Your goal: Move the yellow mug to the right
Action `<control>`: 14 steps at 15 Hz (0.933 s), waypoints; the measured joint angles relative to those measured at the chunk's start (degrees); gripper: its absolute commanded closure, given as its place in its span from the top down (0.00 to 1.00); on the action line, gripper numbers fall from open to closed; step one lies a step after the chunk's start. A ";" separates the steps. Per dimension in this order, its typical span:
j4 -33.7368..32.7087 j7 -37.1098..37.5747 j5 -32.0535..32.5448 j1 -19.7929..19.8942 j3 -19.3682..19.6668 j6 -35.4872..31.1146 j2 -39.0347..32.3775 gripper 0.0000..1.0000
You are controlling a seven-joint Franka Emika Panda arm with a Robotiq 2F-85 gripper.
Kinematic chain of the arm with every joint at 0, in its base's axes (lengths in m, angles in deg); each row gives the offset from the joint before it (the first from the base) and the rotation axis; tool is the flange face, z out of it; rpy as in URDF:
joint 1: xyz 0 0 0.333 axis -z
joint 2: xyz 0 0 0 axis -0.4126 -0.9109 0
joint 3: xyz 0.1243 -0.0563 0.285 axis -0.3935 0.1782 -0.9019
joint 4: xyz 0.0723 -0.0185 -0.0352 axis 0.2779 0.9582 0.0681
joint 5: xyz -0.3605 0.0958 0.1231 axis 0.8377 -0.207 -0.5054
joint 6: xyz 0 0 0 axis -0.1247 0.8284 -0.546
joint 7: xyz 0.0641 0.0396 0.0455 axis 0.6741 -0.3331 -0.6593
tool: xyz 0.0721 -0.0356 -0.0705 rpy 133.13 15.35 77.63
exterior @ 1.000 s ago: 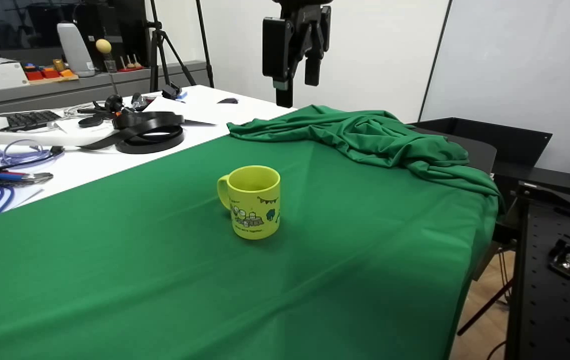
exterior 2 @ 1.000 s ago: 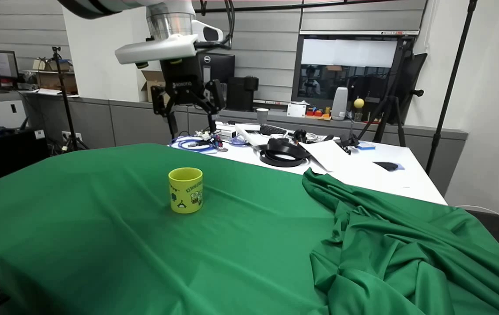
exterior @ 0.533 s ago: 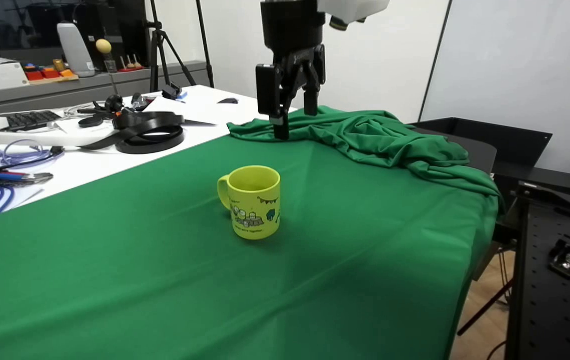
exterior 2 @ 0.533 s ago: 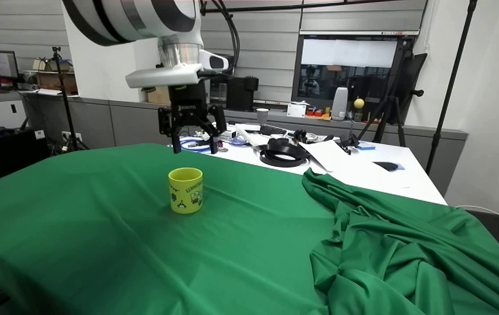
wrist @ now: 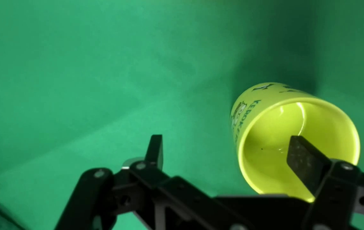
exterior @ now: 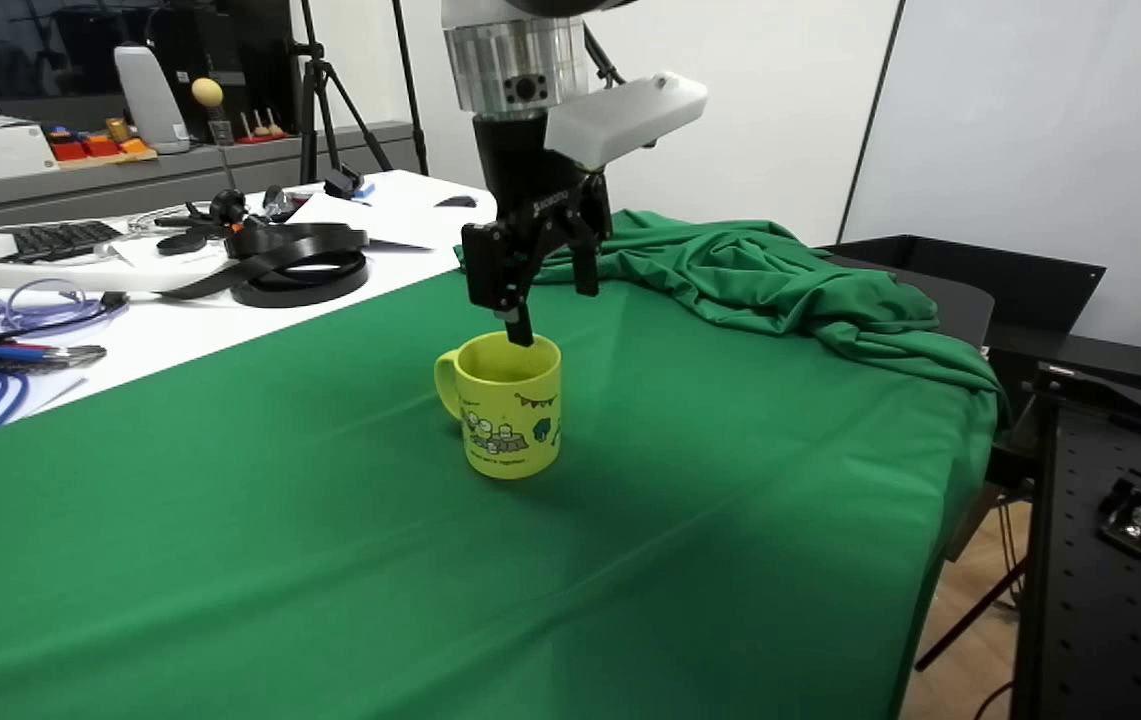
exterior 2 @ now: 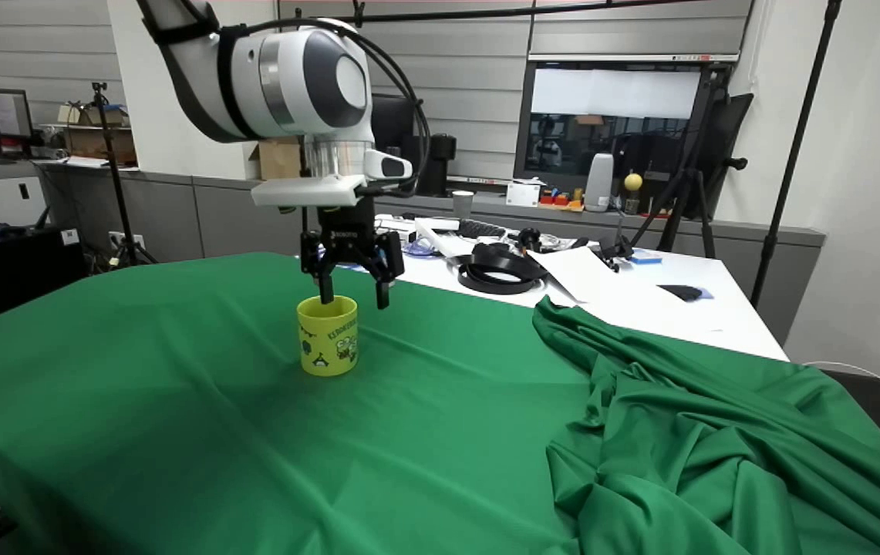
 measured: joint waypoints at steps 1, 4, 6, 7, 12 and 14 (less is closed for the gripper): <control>-1.12 0.38 -0.09 -0.63 0.24 0.01 -1.32 1.00; -3.89 1.06 -1.35 -2.02 0.62 0.34 -4.55 0.67; -5.33 1.19 -3.25 -2.42 0.81 0.99 -6.25 0.51; -5.88 1.19 -4.28 -2.45 0.83 1.12 -6.91 0.45; -7.15 0.50 -9.17 -2.43 0.64 1.15 -7.83 0.11; -7.16 0.14 -10.31 -2.41 0.54 1.14 -7.58 0.01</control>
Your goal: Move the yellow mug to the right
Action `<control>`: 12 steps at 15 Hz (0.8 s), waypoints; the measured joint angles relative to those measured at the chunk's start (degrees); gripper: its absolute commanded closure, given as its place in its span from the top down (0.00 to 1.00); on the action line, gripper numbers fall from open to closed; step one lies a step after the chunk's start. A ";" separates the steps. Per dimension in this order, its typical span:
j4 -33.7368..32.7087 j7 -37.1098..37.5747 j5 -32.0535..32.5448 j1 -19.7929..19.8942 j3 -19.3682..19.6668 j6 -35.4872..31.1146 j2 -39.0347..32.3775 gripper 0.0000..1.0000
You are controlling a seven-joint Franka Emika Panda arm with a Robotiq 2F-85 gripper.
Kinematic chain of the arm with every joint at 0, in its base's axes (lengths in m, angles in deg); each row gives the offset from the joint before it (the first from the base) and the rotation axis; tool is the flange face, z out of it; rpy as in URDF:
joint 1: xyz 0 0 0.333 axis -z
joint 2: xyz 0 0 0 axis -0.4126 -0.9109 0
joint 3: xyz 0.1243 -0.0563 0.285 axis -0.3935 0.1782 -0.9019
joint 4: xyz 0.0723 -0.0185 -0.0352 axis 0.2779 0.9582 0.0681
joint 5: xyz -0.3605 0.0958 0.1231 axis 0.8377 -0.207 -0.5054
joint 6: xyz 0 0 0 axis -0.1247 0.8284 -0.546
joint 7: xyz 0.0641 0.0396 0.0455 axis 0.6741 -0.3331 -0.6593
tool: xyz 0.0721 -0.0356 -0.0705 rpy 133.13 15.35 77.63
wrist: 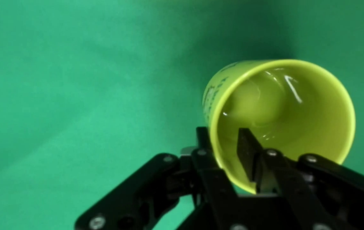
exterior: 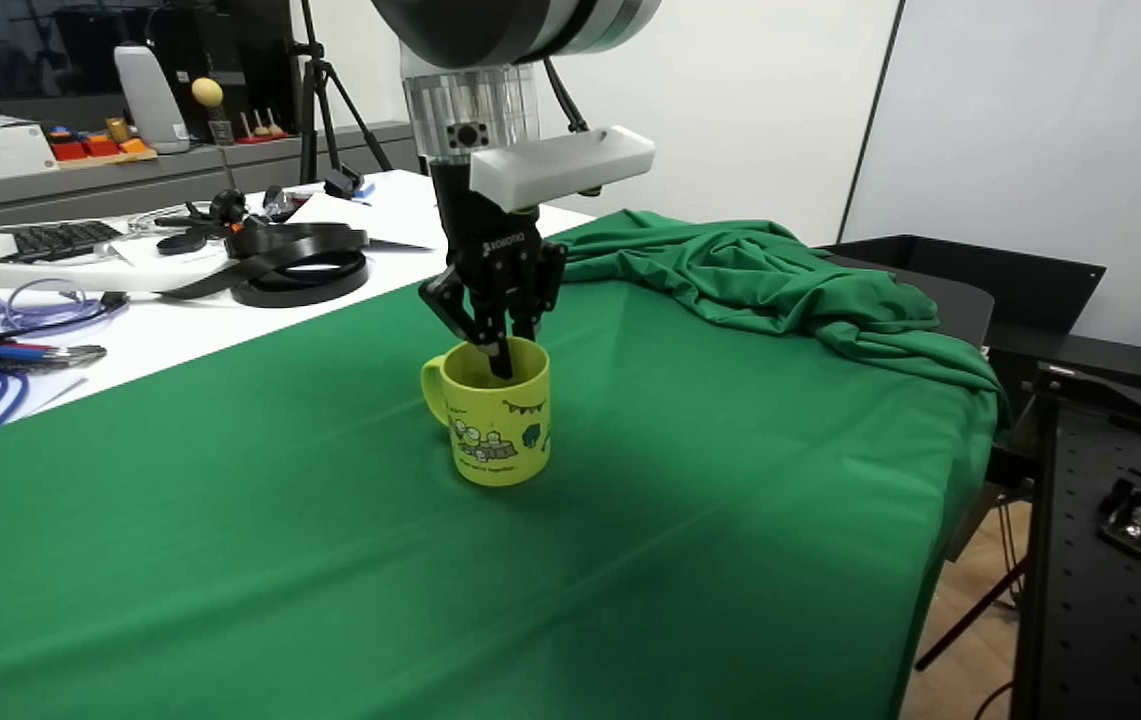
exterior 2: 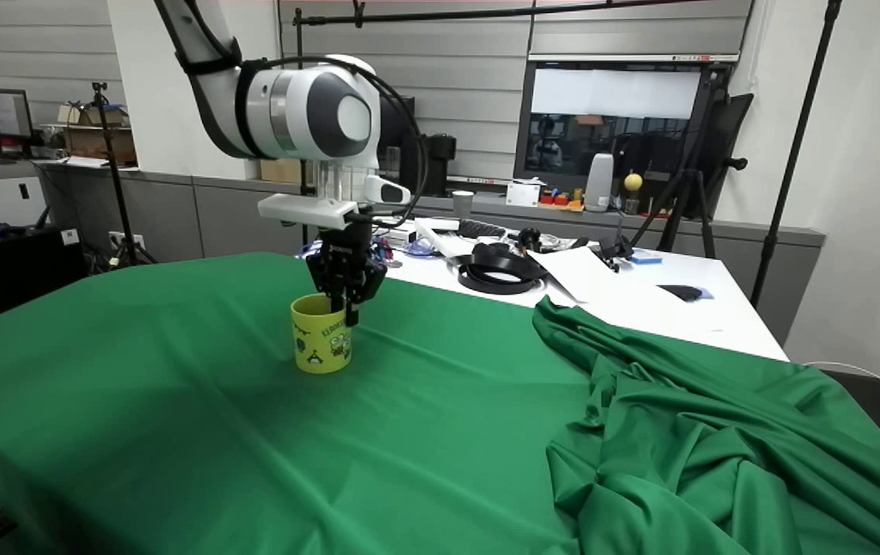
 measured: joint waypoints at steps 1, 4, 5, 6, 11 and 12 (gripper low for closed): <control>0.01 -0.04 -0.26 0.01 -0.01 0.03 0.13 0.00; 0.02 -0.76 -1.47 0.17 -0.11 0.54 0.32 0.02; 0.03 -1.06 -1.76 0.29 -0.10 0.80 0.36 0.02; 0.07 -1.17 -1.83 0.44 -0.05 1.00 0.45 0.02; 1.40 -1.16 -1.79 0.98 1.76 1.19 3.39 0.02; 2.16 -1.15 -1.74 1.22 2.34 1.18 4.78 0.02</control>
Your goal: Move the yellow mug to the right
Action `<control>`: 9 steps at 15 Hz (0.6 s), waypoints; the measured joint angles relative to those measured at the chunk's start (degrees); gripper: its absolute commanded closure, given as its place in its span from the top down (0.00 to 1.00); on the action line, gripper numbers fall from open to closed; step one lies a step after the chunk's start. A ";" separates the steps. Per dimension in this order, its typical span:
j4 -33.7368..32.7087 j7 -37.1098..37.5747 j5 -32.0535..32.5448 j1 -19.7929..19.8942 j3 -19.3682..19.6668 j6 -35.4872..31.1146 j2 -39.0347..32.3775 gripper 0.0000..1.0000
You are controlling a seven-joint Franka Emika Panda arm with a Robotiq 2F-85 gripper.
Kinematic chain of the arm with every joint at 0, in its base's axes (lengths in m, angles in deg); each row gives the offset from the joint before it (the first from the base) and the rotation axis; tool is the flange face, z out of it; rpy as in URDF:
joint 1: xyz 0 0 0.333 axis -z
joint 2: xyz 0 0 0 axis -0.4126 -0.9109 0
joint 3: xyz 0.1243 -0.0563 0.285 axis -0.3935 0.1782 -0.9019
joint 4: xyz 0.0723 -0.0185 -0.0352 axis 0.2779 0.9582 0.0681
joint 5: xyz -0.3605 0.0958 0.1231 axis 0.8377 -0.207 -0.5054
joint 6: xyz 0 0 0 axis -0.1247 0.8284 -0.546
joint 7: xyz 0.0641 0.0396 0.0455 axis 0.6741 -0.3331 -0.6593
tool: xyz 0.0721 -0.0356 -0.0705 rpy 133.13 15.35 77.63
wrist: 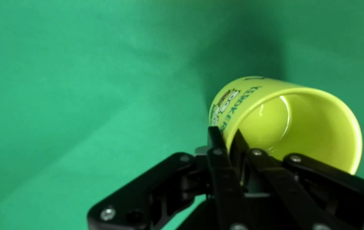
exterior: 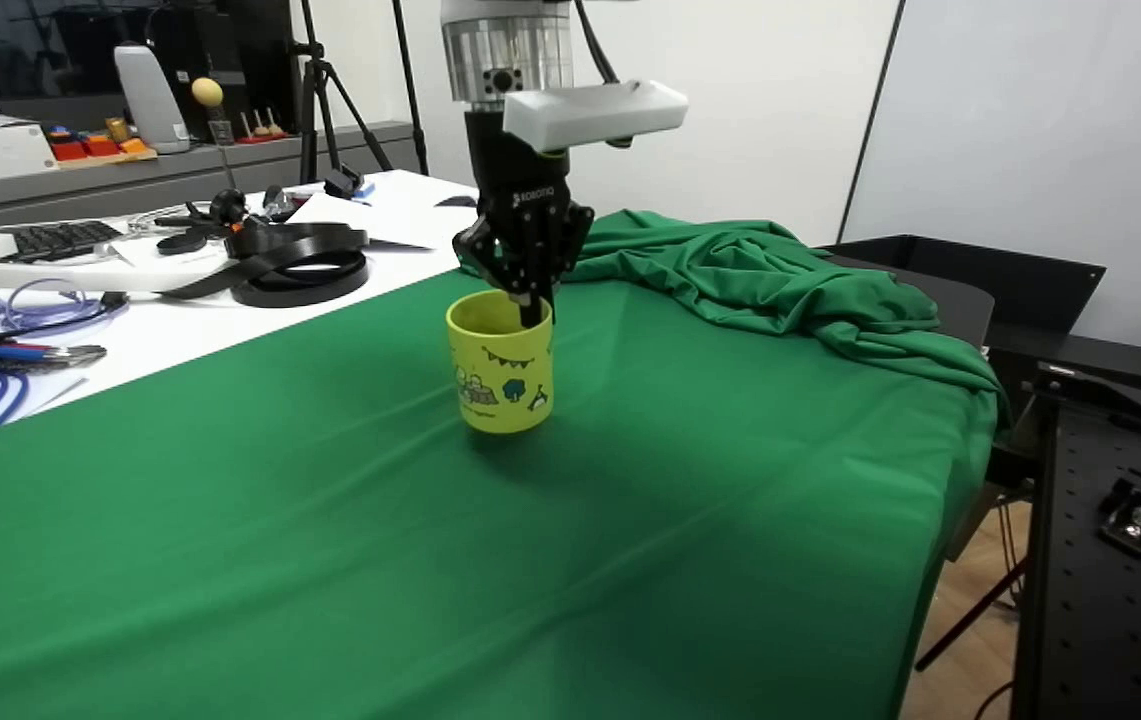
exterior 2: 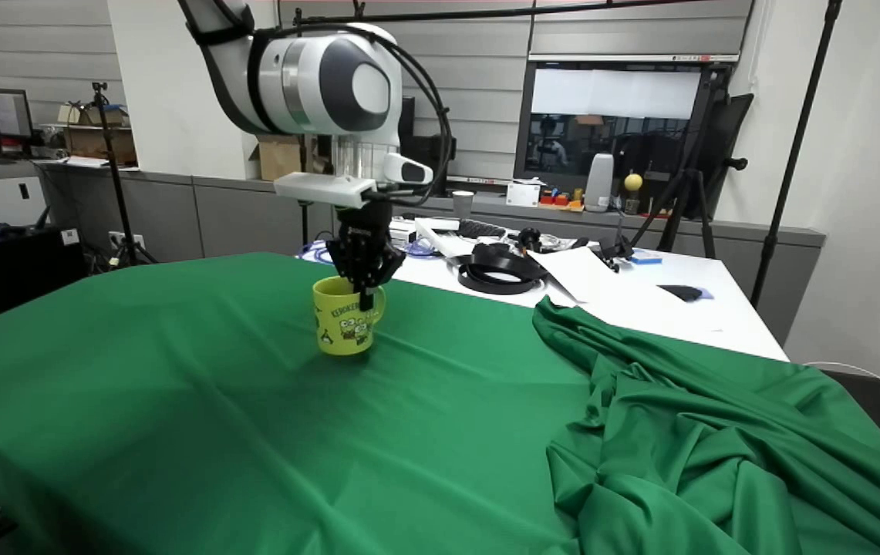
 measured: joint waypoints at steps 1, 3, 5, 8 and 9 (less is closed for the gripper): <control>0.82 0.03 0.04 0.26 0.61 0.00 1.46 0.02; 2.88 0.11 0.04 1.12 1.99 -0.01 4.79 0.02; 5.09 0.16 0.02 2.57 3.31 0.02 7.73 0.02; 7.95 0.16 -0.06 5.19 4.87 0.38 9.91 0.02; 8.66 0.16 -0.07 5.99 5.26 0.51 9.99 0.02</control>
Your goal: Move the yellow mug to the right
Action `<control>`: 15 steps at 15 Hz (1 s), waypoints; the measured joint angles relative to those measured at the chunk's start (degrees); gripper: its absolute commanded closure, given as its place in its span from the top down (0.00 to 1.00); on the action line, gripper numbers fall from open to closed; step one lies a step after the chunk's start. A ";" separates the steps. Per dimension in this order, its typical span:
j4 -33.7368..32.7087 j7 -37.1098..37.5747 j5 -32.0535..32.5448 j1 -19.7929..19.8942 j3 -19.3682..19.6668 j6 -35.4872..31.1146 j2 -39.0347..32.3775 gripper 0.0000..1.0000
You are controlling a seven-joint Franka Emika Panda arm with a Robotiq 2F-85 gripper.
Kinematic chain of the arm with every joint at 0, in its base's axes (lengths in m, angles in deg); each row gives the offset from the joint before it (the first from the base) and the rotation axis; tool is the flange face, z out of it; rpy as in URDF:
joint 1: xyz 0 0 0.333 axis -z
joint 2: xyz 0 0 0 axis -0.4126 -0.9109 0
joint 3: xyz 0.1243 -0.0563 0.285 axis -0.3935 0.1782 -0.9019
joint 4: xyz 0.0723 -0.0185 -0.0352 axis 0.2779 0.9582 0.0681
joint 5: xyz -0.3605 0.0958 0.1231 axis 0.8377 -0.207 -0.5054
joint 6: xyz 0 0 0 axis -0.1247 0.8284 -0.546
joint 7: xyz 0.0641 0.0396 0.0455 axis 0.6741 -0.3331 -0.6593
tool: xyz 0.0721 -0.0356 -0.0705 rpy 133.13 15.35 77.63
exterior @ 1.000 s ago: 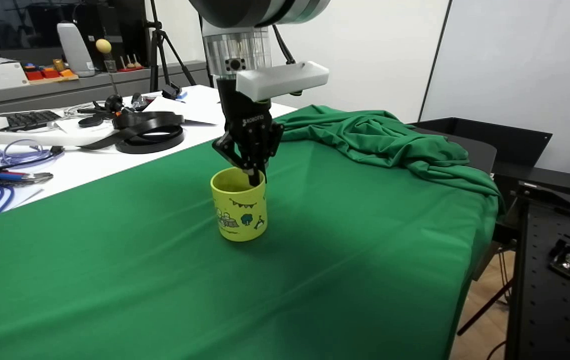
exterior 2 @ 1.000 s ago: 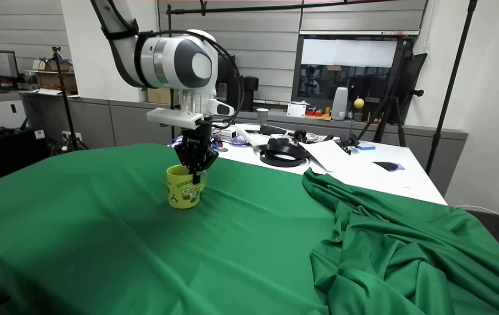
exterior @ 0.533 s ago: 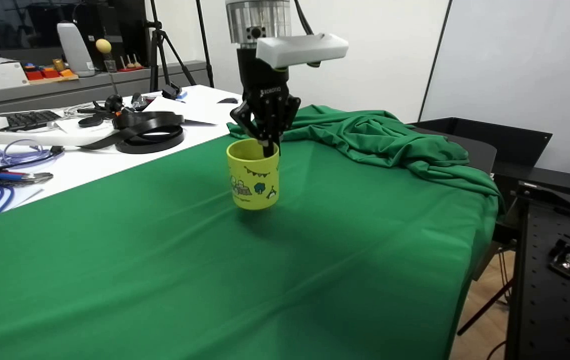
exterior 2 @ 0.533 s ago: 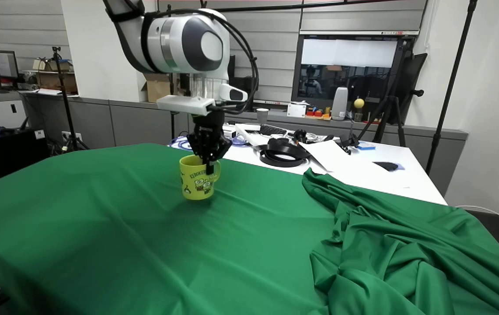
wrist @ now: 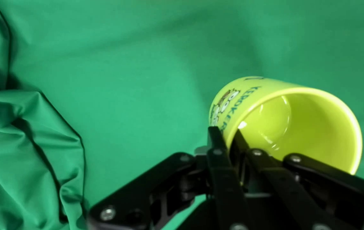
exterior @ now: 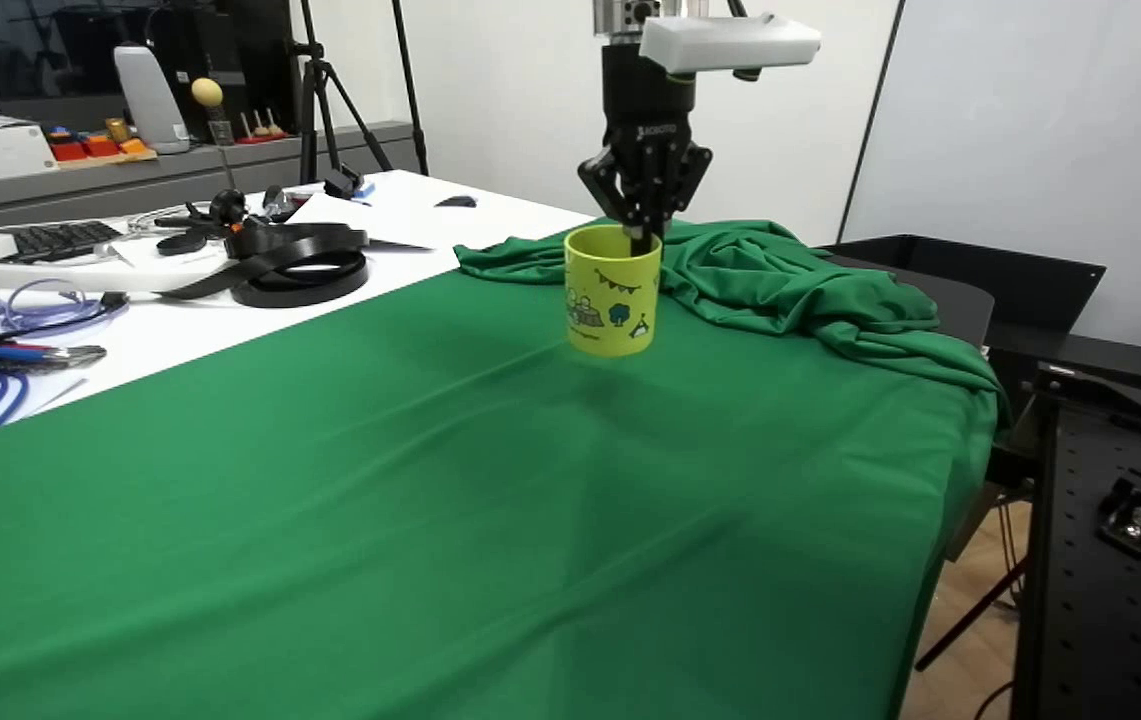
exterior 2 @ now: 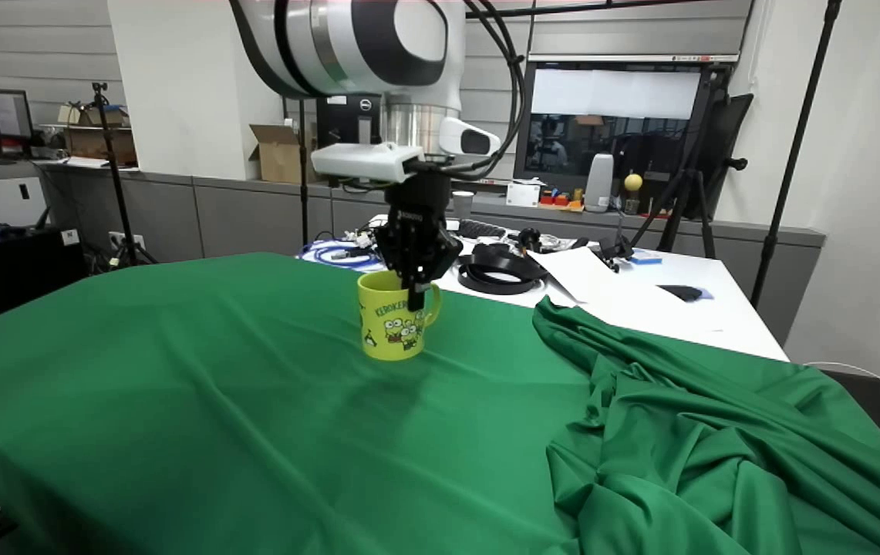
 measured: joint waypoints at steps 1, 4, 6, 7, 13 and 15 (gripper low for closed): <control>0.71 0.00 -0.02 0.71 0.35 0.22 -0.07 0.02; 2.38 0.00 -0.11 2.28 0.65 0.48 -0.66 0.02; 3.02 0.00 -0.11 2.58 0.65 0.48 -1.21 0.02; 3.19 0.00 -0.11 2.59 0.64 0.48 -1.46 0.02; 3.33 0.00 -0.11 2.55 0.46 0.32 -3.49 0.02; 3.33 0.00 -0.10 2.50 0.42 -0.33 -4.44 0.02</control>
